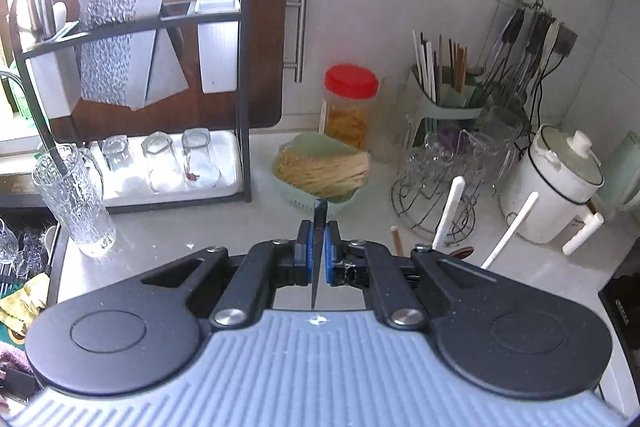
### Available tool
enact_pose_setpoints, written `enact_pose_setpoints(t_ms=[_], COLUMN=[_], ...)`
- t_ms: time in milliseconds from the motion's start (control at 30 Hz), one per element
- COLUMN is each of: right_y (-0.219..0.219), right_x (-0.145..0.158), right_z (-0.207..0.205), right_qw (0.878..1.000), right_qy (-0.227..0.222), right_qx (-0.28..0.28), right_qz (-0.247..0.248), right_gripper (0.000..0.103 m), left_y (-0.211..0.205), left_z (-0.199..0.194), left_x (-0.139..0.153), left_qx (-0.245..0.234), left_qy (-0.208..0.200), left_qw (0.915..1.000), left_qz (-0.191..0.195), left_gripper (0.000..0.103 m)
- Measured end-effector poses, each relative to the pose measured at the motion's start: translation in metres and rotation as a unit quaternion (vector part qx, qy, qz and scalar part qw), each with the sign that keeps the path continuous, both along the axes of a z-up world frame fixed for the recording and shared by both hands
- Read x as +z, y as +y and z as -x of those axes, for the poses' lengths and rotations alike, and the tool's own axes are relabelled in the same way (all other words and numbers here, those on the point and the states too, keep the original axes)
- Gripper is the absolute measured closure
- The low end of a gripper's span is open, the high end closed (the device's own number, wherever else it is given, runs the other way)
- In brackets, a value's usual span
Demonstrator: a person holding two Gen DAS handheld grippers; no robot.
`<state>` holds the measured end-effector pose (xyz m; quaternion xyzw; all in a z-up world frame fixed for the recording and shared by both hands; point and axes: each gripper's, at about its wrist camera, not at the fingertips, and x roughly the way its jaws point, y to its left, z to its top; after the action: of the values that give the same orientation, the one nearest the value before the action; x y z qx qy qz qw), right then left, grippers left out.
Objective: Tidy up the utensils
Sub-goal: 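Lift the black chopstick with the left tool over the crock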
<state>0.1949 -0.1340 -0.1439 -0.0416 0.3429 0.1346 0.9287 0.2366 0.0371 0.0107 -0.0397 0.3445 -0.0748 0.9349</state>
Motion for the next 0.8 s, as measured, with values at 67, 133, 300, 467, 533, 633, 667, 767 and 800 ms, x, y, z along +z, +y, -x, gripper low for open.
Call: enact_pose_setpoints(t_ms=[67, 133, 300, 467, 533, 633, 667, 767, 800], right_y=[0.0, 0.0, 0.0, 0.0, 0.0, 0.0, 0.0, 0.0, 0.0], right_x=[0.0, 0.0, -0.001, -0.001, -0.002, -0.002, -0.001, -0.001, -0.001], right_z=[0.0, 0.0, 0.0, 0.001, 0.001, 0.002, 0.002, 0.002, 0.002], right_qw=[1.0, 1.0, 1.0, 1.0, 1.0, 1.0, 1.0, 1.0, 1.0], right_qy=[-0.001, -0.001, -0.002, -0.005, -0.006, -0.005, -0.005, -0.005, -0.006], right_qx=[0.002, 0.003, 0.005, 0.007, 0.007, 0.006, 0.007, 0.007, 0.006], right_qz=[0.0, 0.0, -0.001, 0.0, 0.0, -0.002, -0.002, -0.001, -0.002], right_gripper=[0.012, 0.012, 0.012, 0.012, 0.012, 0.012, 0.012, 0.012, 0.012], left_y=[-0.001, -0.002, -0.005, -0.008, -0.009, -0.011, -0.013, -0.018, -0.02], left_z=[0.002, 0.005, 0.012, 0.022, 0.026, 0.031, 0.032, 0.035, 0.036], left_x=[0.003, 0.008, 0.023, 0.046, 0.056, 0.071, 0.077, 0.092, 0.096], left_qx=[0.0, -0.001, -0.013, -0.022, -0.025, -0.033, -0.037, -0.051, -0.055], left_qy=[-0.003, -0.006, -0.01, -0.025, -0.031, -0.042, -0.046, -0.056, -0.059], left_qw=[1.0, 1.0, 0.9999, 0.9994, 0.9992, 0.9986, 0.9982, 0.9971, 0.9966], left_qz=[0.001, 0.001, -0.003, -0.006, -0.007, -0.002, -0.002, 0.01, 0.011], left_gripper=[0.097, 0.097, 0.097, 0.097, 0.097, 0.097, 0.097, 0.097, 0.097])
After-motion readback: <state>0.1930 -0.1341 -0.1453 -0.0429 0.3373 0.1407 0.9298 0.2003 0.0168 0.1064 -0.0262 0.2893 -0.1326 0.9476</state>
